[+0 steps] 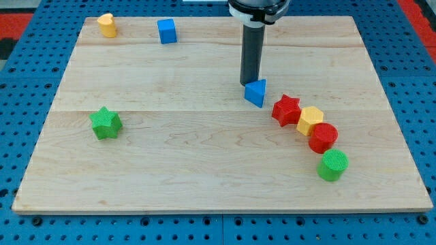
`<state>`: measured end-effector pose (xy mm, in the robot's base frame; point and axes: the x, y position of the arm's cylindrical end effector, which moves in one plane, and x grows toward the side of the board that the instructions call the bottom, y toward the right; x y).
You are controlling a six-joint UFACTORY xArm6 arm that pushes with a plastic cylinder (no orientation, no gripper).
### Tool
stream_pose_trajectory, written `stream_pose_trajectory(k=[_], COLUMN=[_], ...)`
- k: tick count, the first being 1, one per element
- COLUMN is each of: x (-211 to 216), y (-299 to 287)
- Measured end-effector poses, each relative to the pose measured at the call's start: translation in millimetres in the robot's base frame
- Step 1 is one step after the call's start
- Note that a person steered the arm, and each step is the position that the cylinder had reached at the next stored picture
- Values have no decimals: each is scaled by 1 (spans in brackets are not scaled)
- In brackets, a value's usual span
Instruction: Push the blue cube to the left of the blue triangle
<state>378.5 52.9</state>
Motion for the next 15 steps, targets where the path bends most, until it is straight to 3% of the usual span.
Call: stream_pose_trajectory(k=[1, 3, 4, 5, 6, 8, 9, 10, 11, 12, 13, 15], x=[-43, -152, -187, -187, -175, -124, -121, -155, -162, -131, -83, -14], y=[-76, -68, -130, -223, -230, -173, -177, -216, -137, -72, -45, -56])
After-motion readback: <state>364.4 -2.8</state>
